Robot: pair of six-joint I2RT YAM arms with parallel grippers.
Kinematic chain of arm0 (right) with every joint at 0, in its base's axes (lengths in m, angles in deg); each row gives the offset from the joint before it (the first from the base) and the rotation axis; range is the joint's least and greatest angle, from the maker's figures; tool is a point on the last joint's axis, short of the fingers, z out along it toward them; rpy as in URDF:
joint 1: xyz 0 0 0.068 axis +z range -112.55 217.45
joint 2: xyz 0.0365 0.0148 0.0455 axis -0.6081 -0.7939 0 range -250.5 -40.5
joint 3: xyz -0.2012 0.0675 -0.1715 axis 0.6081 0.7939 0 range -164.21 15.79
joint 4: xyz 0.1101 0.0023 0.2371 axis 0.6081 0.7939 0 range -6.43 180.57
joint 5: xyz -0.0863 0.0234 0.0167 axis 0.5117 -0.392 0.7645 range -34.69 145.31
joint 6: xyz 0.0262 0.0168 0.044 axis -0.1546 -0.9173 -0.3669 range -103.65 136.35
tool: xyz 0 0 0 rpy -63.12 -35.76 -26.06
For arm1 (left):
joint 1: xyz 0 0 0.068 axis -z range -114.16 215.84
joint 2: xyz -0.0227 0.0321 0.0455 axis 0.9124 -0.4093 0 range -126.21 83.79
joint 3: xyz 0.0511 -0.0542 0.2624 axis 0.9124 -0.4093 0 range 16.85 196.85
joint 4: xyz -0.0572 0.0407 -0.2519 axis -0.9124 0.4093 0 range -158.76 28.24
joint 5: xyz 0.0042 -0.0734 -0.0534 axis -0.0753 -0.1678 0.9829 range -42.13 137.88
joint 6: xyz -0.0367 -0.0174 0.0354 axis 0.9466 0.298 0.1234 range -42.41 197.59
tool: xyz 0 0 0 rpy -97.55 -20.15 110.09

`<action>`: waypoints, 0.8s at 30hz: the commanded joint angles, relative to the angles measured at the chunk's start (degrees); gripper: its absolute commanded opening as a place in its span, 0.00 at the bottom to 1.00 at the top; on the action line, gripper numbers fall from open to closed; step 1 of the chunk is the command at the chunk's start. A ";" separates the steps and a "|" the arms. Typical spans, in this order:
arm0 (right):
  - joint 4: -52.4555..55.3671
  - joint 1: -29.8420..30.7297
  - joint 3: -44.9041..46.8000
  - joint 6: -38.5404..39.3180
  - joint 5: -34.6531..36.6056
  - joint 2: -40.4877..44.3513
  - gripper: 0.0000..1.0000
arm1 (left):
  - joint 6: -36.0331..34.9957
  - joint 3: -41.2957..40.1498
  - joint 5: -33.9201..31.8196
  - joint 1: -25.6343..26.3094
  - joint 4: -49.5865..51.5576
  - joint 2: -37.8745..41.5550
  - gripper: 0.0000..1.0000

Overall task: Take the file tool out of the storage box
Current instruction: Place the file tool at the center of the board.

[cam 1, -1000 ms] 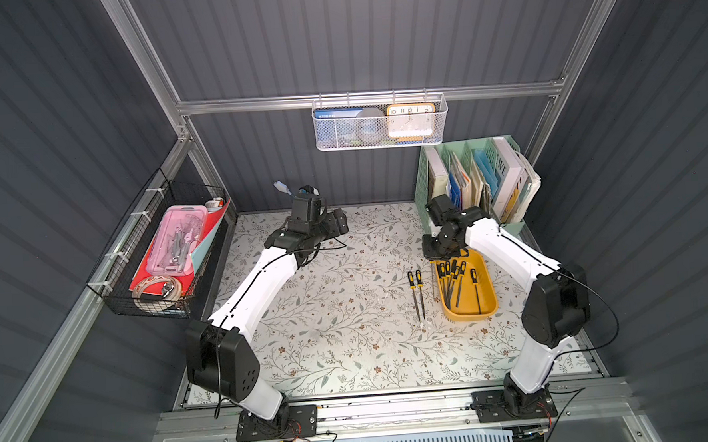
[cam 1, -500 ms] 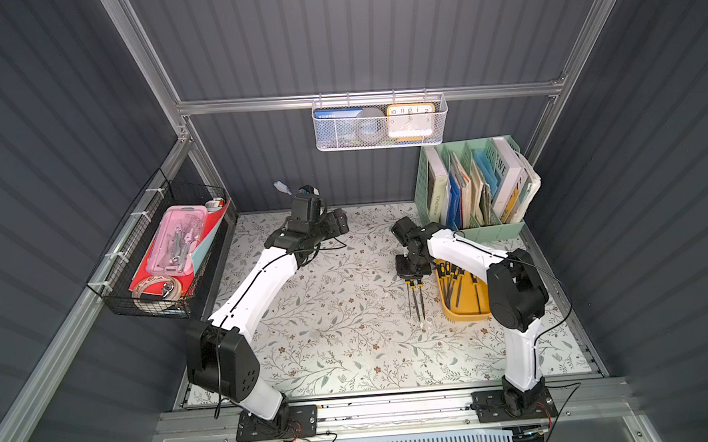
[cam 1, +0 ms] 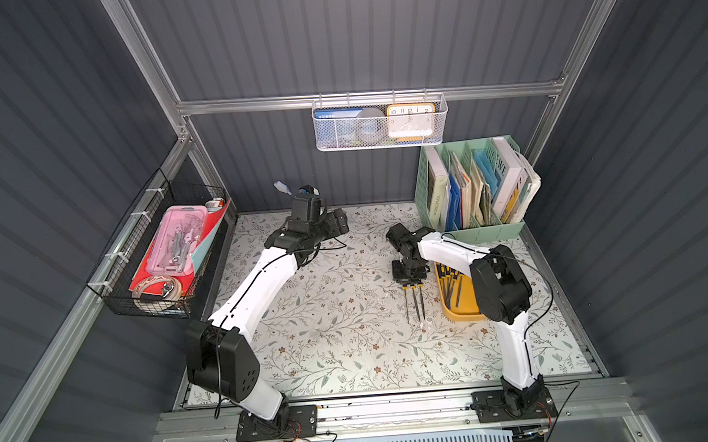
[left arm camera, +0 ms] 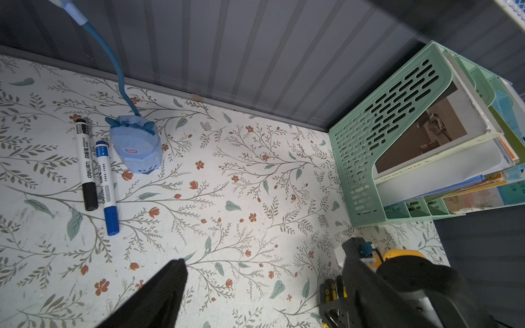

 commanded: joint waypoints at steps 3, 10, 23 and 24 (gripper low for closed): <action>0.90 0.23 -0.71 0.45 0.72 -1.15 0.13 | -0.04 -0.10 0.13 -0.27 0.70 1.31 0.92; 0.88 0.27 -0.90 0.10 1.17 -0.31 0.32 | -0.02 0.28 0.04 -0.32 0.91 1.44 0.92; 6.40 -4.31 -4.66 2.61 6.83 14.53 0.39 | -0.15 2.02 0.37 -0.27 1.20 1.05 0.92; 6.88 -6.12 -3.37 3.28 7.45 15.89 0.40 | -0.13 2.03 0.48 -0.32 0.99 1.00 0.92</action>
